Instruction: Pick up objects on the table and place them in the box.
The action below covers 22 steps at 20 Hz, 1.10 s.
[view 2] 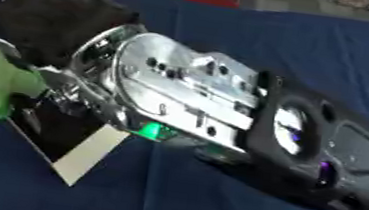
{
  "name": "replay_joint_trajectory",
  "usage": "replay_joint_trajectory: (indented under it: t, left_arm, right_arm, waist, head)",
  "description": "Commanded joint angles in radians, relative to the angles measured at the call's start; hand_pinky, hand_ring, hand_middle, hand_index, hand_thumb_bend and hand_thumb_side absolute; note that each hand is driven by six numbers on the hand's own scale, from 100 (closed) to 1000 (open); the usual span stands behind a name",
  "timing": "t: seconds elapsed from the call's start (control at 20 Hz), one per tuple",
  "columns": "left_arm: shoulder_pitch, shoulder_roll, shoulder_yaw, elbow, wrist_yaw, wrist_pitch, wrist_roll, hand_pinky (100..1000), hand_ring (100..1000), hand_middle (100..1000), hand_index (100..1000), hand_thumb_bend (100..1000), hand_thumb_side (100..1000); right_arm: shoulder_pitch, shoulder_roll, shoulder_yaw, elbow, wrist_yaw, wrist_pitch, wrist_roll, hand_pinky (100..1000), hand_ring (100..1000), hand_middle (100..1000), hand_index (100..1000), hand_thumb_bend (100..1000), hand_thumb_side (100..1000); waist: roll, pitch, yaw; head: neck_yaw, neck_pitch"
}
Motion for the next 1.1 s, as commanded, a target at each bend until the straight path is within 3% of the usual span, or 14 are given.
replay_joint_trajectory:
  t: [0.05,0.65,1.1]
  left_arm:
    - [-0.008,0.009,0.000,-0.019,0.000,-0.003,-0.004,519,639,536,777,239,552]
    - [-0.011,0.005,0.000,-0.019,0.002,-0.005,-0.005,519,639,535,776,237,552]
    - [-0.012,0.004,0.000,-0.019,0.005,-0.005,-0.005,519,639,534,776,236,551]
  right_arm:
    - [-0.011,-0.001,-0.013,0.019,-0.008,0.157,0.134,669,494,461,611,100,202]
    - [0.001,0.010,0.002,0.082,-0.045,0.127,0.115,686,542,483,630,100,204]
    - [0.006,0.055,0.019,0.248,-0.032,0.048,0.157,728,681,577,711,100,208]
  waist:
    - [0.004,-0.017,0.000]
    - [0.007,-0.016,0.001]
    - [0.009,-0.014,0.003]
  head:
    - [-0.001,-0.002]
    - [-0.002,-0.002]
    - [-0.006,0.003]
